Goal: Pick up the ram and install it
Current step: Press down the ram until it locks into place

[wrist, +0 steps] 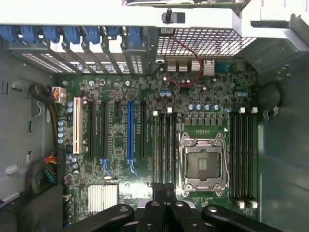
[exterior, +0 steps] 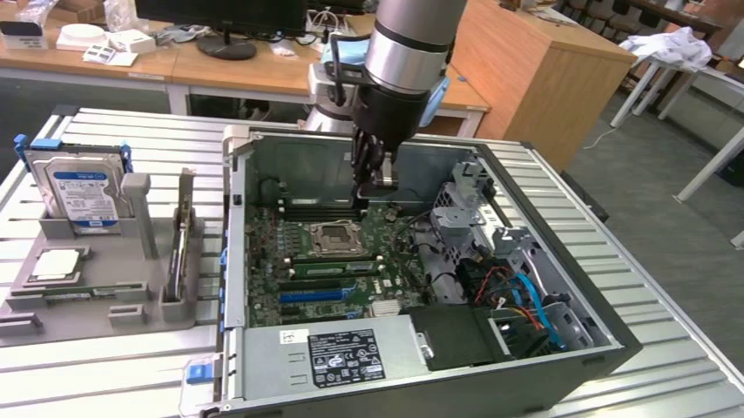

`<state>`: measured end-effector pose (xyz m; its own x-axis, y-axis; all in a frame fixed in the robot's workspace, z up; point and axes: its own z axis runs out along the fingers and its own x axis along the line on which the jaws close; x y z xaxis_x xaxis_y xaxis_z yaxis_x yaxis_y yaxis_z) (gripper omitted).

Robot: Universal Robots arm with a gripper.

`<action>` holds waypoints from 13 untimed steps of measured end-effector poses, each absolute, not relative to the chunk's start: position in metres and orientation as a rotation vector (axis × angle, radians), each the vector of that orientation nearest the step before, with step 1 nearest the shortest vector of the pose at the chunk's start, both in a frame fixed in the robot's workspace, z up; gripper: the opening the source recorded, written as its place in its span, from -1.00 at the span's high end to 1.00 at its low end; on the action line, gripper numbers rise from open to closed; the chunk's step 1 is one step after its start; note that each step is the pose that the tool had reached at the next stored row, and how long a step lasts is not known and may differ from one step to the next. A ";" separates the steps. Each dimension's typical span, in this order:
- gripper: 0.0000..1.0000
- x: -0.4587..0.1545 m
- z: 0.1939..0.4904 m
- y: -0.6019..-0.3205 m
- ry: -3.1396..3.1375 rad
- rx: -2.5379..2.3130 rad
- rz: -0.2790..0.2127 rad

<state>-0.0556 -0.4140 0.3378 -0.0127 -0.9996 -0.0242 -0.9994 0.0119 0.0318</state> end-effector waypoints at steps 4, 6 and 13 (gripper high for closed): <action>0.79 -0.054 0.338 -0.414 -2.231 2.204 -0.062; 0.79 -0.054 0.338 -0.414 -2.231 2.204 -0.062; 0.79 -0.053 0.338 -0.414 -2.231 2.204 -0.062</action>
<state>-0.0530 -0.4140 0.3378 -0.0126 -0.9996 -0.0242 -0.9994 0.0119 0.0318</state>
